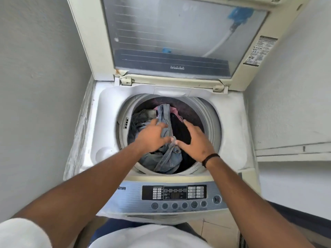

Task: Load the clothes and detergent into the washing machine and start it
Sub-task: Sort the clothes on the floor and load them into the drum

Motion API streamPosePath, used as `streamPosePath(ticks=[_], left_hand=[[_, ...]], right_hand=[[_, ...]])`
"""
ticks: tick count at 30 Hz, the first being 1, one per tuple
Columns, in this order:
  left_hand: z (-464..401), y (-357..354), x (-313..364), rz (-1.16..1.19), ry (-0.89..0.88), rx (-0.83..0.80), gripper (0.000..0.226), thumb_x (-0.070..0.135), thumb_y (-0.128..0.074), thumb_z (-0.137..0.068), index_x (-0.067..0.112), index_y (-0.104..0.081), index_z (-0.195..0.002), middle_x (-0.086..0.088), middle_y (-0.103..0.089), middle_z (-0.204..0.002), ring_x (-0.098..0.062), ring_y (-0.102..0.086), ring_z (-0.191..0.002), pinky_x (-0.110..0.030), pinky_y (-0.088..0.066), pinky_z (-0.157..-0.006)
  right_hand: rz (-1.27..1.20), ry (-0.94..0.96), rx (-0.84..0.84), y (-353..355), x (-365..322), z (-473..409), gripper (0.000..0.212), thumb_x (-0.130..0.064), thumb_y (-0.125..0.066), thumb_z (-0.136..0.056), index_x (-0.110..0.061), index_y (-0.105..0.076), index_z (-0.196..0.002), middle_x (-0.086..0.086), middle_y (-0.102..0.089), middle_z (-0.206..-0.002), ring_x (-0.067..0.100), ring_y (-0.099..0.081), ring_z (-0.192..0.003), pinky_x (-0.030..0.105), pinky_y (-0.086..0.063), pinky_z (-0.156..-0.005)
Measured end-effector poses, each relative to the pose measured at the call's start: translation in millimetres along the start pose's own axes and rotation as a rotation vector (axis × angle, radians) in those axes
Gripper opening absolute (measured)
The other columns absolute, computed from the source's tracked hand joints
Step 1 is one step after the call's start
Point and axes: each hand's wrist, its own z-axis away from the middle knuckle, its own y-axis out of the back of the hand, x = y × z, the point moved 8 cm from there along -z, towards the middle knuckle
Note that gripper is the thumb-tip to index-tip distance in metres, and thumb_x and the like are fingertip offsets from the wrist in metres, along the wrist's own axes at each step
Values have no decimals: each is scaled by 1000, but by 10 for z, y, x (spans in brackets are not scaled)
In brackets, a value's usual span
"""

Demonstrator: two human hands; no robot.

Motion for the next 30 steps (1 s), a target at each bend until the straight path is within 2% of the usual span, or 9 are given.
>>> streamPosePath(ticks=[4, 7, 11, 15, 18, 21, 23, 27, 30], left_hand=[[516, -144, 422, 97, -110, -31, 64, 66, -62, -86, 28, -54, -136, -2, -44, -144, -21, -54, -125, -40, -46, -103], [822, -403, 690, 93, -187, -78, 61, 70, -56, -86, 29, -56, -132, 1, -57, -131, -18, -57, -117, -42, -49, -98], [994, -606, 840, 4, -236, -122, 60, 78, -45, -86, 35, -58, -125, 7, -67, -117, -16, -63, -107, -42, -53, -89], [989, -505, 869, 2, -280, -42, 60, 68, -51, -91, 31, -52, -137, 3, -65, -125, -17, -62, -107, -38, -52, -88], [1100, -485, 1013, -7, -368, 47, 51, 56, -53, -96, 29, -51, -139, 3, -64, -128, -18, -60, -115, -39, -50, -93], [1332, -500, 1274, 33, -525, 184, 54, 45, -60, -95, 29, -46, -145, 3, -56, -141, -21, -51, -130, -44, -44, -104], [1455, -537, 1361, 101, -559, 221, 61, 43, -63, -92, 29, -41, -148, 1, -50, -147, -20, -45, -137, -47, -41, -108], [1744, -672, 1474, 133, -606, 272, 63, 49, -61, -93, 27, -42, -148, 0, -49, -150, -19, -43, -139, -49, -41, -109], [2103, -932, 1704, 85, -700, 283, 63, 55, -56, -92, 27, -45, -147, 2, -49, -150, -21, -41, -142, -49, -37, -112]], right_hand=[[27, -61, 177, 197, 216, 514, 44, -43, -66, -89, -19, -62, -126, 5, -64, -120, 24, -59, -113, 41, -50, -96], [67, -41, 347, 309, 233, 945, 27, -36, -66, -88, -17, -72, -106, 2, -70, -104, 25, -60, -101, 40, -51, -86], [126, -33, 506, 376, 199, 1472, 27, -36, -61, -85, -15, -74, -97, 2, -71, -98, 24, -60, -98, 40, -51, -85], [187, -48, 575, 309, 242, 1839, 40, -42, -59, -90, -15, -68, -117, 7, -57, -132, 26, -47, -127, 42, -41, -107], [149, -68, 620, 345, 305, 2036, 40, -36, -67, -90, -15, -65, -124, 9, -48, -142, 27, -42, -134, 43, -39, -110], [87, -118, 702, 428, 401, 2290, 39, -36, -64, -91, -15, -64, -124, 9, -49, -140, 26, -43, -131, 45, -43, -107], [53, -153, 737, 429, 491, 2489, 40, -41, -61, -92, -16, -64, -123, 9, -51, -137, 26, -44, -130, 46, -45, -104], [-23, -228, 788, 320, 734, 3034, 36, -36, -66, -91, -15, -66, -121, 5, -54, -132, 23, -47, -126, 46, -48, -100], [-92, -285, 862, 164, 889, 3661, 37, -40, -63, -92, -14, -68, -117, 3, -59, -124, 19, -51, -119, 41, -48, -99]])
